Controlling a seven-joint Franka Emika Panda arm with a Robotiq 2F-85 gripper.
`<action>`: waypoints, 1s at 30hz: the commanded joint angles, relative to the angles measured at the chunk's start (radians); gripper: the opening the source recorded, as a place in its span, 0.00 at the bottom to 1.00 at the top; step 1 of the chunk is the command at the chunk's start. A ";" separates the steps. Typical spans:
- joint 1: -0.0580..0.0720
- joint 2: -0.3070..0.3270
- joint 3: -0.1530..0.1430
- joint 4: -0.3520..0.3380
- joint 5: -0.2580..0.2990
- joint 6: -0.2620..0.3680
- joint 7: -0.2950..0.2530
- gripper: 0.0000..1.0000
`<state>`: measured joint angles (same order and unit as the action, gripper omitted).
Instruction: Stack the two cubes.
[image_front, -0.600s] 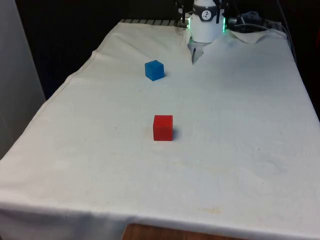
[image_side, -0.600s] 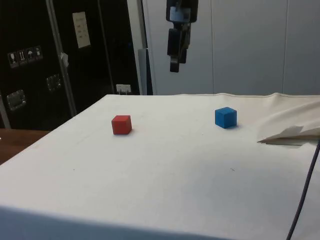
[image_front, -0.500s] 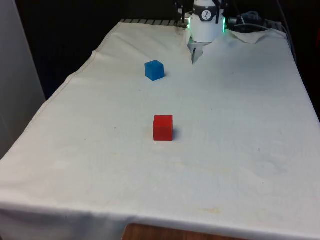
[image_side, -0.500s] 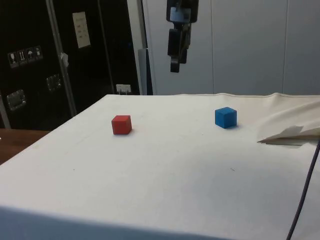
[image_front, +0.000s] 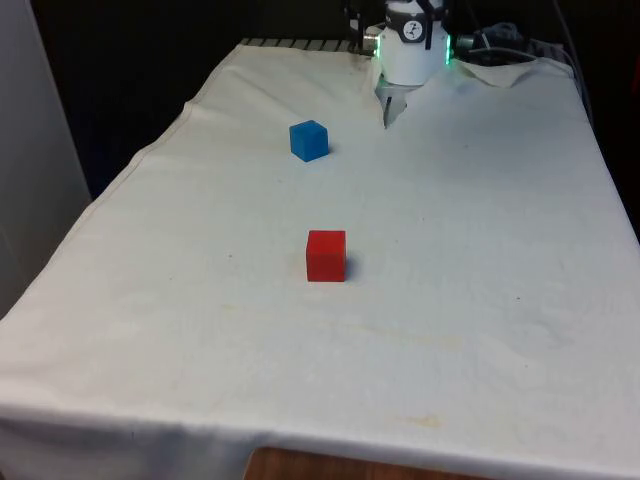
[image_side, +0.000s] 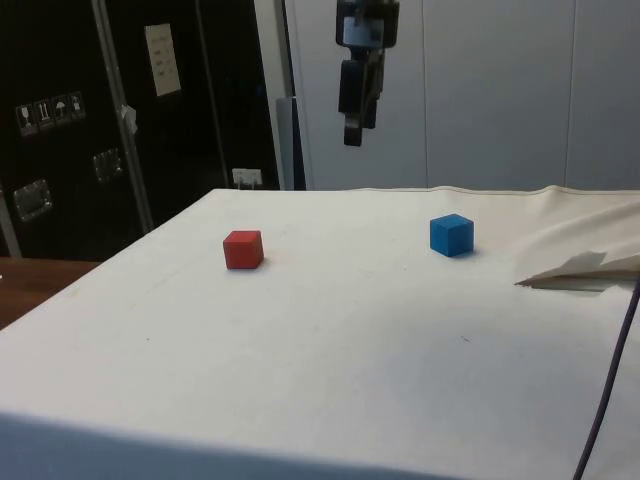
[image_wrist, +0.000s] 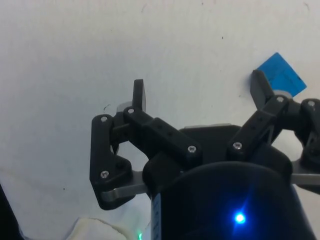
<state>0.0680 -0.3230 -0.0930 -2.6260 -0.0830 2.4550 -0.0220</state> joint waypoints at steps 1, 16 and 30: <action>0.000 0.010 -0.001 0.009 -0.001 0.001 -0.002 1.00; 0.000 0.083 -0.001 0.082 0.000 0.001 -0.027 1.00; 0.004 0.181 0.000 0.184 0.009 -0.006 -0.074 1.00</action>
<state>0.0690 -0.1490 -0.0930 -2.4500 -0.0820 2.4550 -0.0870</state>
